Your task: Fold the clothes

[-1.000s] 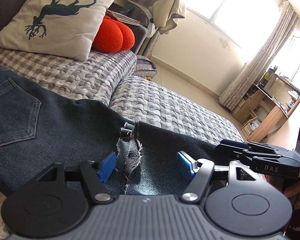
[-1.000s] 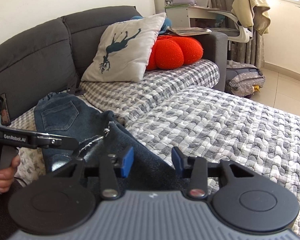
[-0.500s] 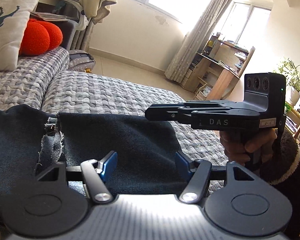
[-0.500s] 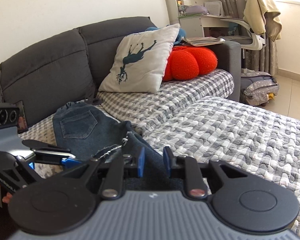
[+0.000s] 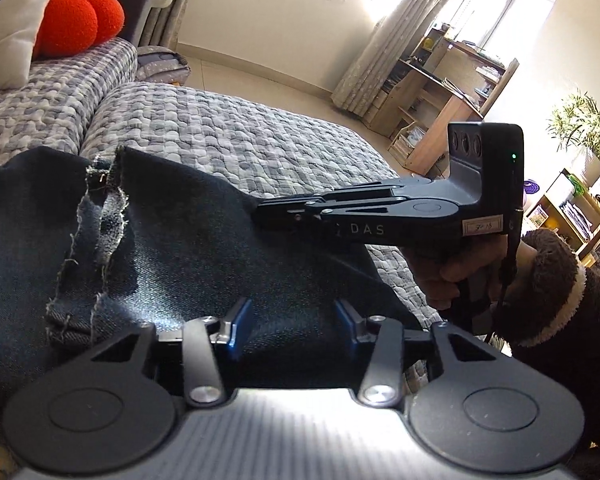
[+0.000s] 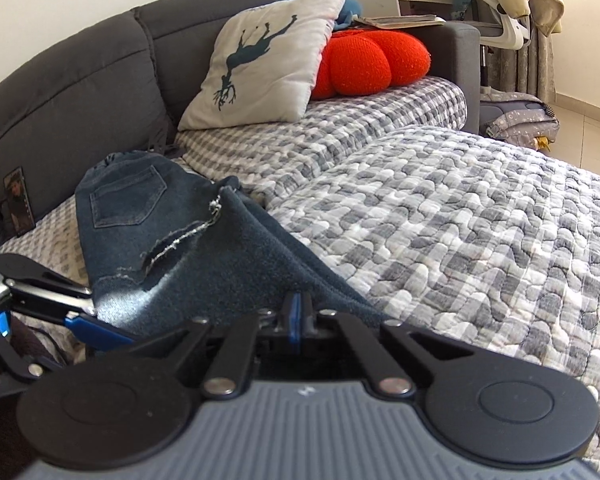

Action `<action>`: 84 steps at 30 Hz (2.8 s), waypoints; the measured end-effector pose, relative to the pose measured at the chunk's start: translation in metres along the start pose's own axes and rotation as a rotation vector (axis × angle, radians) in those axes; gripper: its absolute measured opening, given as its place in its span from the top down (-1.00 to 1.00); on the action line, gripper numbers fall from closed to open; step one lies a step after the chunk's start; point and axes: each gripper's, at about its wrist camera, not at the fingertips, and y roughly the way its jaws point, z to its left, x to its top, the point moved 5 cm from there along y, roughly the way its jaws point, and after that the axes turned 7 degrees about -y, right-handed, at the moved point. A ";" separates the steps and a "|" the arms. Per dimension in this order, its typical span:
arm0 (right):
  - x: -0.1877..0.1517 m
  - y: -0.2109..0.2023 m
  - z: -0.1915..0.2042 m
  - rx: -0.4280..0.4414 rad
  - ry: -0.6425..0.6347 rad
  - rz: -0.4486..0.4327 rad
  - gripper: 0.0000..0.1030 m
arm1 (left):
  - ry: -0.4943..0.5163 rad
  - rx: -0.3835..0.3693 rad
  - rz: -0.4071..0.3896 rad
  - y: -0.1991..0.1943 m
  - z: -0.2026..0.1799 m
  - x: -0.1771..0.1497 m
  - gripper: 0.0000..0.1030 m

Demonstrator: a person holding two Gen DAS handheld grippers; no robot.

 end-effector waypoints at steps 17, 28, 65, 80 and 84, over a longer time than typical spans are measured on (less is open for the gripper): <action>-0.025 -0.040 0.045 -0.001 -0.201 0.088 0.56 | -0.064 0.119 -0.069 -0.009 0.016 0.011 0.04; 0.005 -0.063 0.011 -0.040 0.010 -0.016 0.11 | -0.071 0.176 -0.116 -0.010 0.012 0.013 -0.39; 0.020 -0.028 0.042 -0.136 -0.026 0.000 -0.68 | -0.688 0.755 -0.562 -0.178 0.186 0.020 -0.53; 0.016 -0.030 0.034 -0.143 -0.006 0.008 -0.75 | -0.911 0.565 -0.634 -0.178 0.256 0.007 0.01; 0.017 -0.029 0.032 -0.143 0.001 0.008 -0.76 | -0.866 0.548 -0.672 -0.178 0.251 0.009 0.40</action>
